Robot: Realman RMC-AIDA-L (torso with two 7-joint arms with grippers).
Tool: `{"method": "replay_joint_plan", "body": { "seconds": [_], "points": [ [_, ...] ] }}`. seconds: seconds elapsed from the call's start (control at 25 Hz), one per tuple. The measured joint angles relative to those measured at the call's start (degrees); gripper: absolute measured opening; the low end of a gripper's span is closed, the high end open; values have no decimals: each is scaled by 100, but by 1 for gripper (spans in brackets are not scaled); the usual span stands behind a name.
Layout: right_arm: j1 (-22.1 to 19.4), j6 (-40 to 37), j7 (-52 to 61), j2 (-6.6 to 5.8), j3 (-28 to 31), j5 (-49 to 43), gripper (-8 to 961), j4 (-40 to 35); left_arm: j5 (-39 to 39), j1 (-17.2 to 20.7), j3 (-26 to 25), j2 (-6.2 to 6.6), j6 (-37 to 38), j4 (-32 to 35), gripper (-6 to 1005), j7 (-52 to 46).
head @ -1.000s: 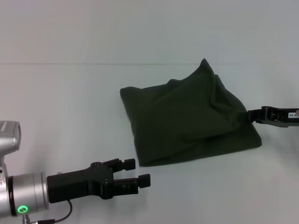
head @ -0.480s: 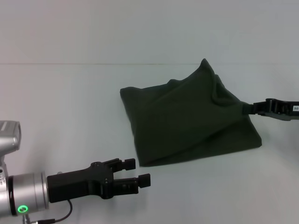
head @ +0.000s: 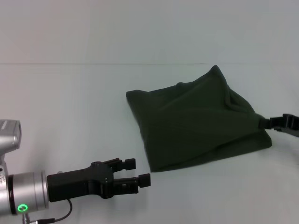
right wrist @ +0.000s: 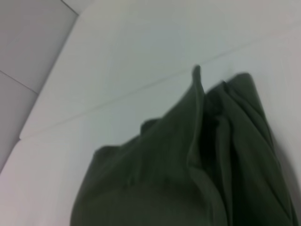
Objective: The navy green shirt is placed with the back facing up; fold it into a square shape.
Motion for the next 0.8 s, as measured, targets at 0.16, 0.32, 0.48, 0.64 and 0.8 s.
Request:
{"method": "replay_joint_plan", "body": {
  "seconds": [0.16,0.32,0.48,0.64,0.8],
  "points": [
    [-31,128,-101,9,1,-106,41,269,0,-14,12,-2,-10,-4,934,0],
    [-96,49,-101,3,55,-157,40,254,0,-18,16,-7,-12,5,933,0],
    [-189,96,-91,-27,64,-155,40,250,0,-18,18,-5,-7,4,933,0],
    [-294,174,-108,-12,63,-171,40,275,0,-18,26,-3,-1,0,933,0],
    [-394,131,-129,4,62,-173,40,279,0,-18,26,-2,1,-8,933,0]
  ]
}}
